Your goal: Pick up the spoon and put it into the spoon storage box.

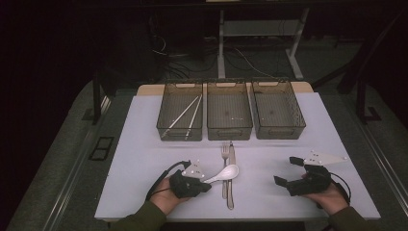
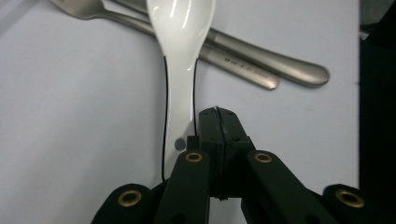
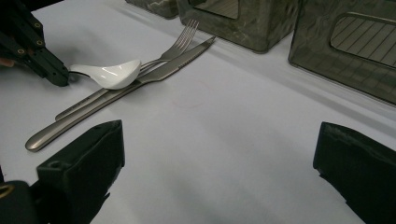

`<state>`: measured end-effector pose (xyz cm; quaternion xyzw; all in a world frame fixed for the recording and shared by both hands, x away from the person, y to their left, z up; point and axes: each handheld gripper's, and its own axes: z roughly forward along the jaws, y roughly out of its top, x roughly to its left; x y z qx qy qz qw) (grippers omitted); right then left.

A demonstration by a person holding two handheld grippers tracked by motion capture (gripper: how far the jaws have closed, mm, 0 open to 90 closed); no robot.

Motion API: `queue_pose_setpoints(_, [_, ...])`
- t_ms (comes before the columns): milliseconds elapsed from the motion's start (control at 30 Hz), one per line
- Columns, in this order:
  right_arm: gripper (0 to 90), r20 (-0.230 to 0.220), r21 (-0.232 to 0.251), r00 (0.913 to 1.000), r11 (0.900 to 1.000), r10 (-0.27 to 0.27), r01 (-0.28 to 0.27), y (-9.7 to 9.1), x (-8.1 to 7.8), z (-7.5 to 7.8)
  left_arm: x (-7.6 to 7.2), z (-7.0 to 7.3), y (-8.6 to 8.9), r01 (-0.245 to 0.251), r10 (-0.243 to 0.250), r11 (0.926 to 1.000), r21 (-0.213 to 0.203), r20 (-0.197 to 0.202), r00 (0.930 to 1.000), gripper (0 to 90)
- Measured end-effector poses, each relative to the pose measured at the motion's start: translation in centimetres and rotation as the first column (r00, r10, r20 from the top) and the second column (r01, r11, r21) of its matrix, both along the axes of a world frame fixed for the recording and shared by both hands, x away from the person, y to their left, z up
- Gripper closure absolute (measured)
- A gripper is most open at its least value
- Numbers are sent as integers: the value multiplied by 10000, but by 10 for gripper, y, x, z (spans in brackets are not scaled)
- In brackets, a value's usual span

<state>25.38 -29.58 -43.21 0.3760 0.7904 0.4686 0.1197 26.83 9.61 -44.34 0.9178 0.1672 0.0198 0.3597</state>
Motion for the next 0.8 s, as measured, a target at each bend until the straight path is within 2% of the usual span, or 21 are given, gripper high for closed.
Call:
queue_pose_setpoints(267, [20, 23, -12, 10000, 10000, 14, -14, 0, 0, 0, 8, 2, 5, -415, 411, 9991, 96, 407, 9983, 887])
queue_pose_setpoints(433, [20, 14, -24, 10000, 10000, 31, -31, 0, 0, 0, 13, 2, 7, -674, 644, 9971, 350, 820, 9945, 887])
queue_pose_setpoints(567, [20, 19, -24, 10000, 10000, 31, -31, 0, 0, 0, 14, 2, 7, -652, 621, 9971, 390, 764, 9951, 887])
queue_pose_setpoints(700, [20, 24, -23, 10000, 10000, 39, -39, 0, 0, 0, 13, 4, 7, -465, 451, 9987, 198, 676, 9967, 885])
queue_pose_setpoints(800, [20, 15, -26, 10000, 10000, 33, -33, 0, 0, 0, 13, 12, 9, -449, 470, 9984, -357, 600, 9971, 855])
